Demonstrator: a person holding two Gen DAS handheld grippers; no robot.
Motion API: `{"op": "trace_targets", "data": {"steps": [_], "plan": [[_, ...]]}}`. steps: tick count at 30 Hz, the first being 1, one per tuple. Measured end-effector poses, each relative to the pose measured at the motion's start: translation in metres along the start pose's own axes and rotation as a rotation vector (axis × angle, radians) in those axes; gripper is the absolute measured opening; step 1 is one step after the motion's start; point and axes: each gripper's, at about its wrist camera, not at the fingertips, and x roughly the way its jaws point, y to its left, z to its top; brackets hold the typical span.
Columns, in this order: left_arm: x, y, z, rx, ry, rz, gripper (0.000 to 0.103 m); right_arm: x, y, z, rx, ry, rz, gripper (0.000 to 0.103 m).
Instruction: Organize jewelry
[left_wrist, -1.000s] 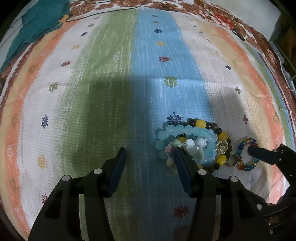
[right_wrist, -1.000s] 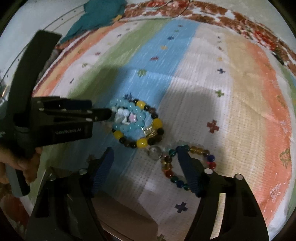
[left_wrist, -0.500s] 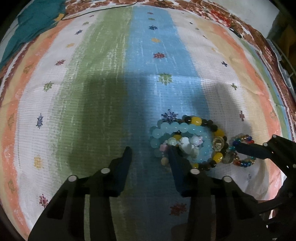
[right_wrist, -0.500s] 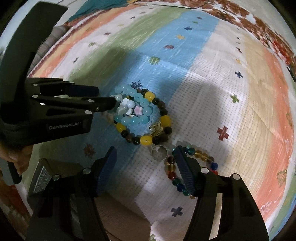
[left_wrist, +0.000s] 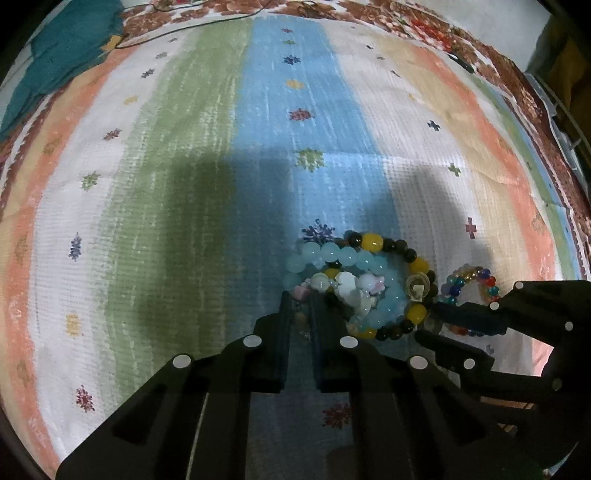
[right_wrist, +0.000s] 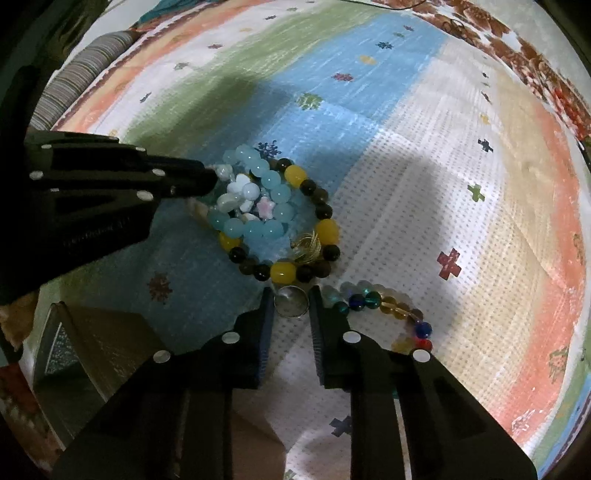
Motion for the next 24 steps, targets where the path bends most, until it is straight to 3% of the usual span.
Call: {"op": "trace_targets", "data": {"steps": [24], "plan": [[-0.046,-0.014,0.002,0.040,-0.102,-0.008,0.009,-0.035,-0.013,-0.021,0.107,-0.068,-0.093,0.020]]}}
